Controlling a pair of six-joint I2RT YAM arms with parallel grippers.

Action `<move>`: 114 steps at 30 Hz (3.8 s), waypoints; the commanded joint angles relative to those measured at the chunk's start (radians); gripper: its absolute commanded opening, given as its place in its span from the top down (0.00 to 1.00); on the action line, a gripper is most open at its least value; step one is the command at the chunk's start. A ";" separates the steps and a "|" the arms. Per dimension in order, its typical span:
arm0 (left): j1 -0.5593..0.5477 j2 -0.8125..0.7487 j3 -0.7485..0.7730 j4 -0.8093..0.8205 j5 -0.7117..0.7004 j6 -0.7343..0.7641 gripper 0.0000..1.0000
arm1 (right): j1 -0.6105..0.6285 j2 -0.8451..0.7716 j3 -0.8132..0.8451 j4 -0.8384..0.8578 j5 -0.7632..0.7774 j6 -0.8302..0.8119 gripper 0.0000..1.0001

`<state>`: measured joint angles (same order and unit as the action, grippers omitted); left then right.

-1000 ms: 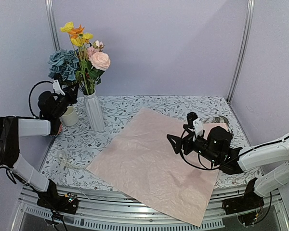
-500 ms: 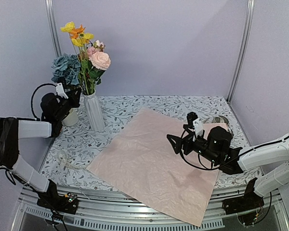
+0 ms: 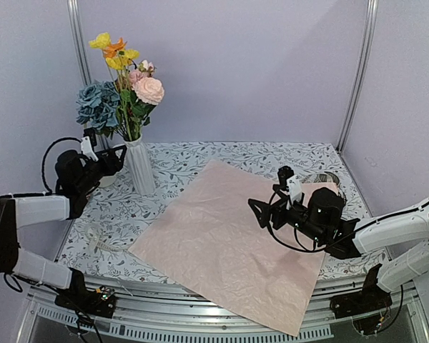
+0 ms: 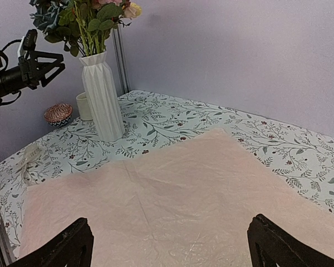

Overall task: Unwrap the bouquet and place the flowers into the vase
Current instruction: Adjust the fake flower in the vase, then reset both arms

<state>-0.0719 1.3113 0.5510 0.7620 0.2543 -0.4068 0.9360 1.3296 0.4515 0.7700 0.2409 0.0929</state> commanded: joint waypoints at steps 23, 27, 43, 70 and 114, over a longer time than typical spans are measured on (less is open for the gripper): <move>-0.004 -0.666 -0.396 -0.354 -0.277 -0.042 0.03 | -0.221 -0.249 -0.034 -0.157 0.275 0.003 0.01; -0.004 -0.635 -0.446 -0.254 -0.383 -0.038 0.03 | -0.339 -0.325 -0.032 -0.226 0.357 0.054 0.01; 0.013 -0.301 -0.332 -0.030 -0.463 0.284 0.02 | -0.556 -0.179 -0.376 0.491 0.316 -0.386 0.14; 0.127 0.212 -0.284 0.476 -0.213 0.401 0.02 | -0.935 0.210 -0.219 0.548 -0.228 -0.161 0.01; 0.051 0.235 -0.305 0.531 -0.291 0.464 0.02 | -0.942 0.207 -0.223 0.547 -0.339 -0.174 0.01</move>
<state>-0.0132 1.5387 0.2516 1.2705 -0.0341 0.0452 -0.0013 1.5330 0.2161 1.3235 -0.0875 -0.0723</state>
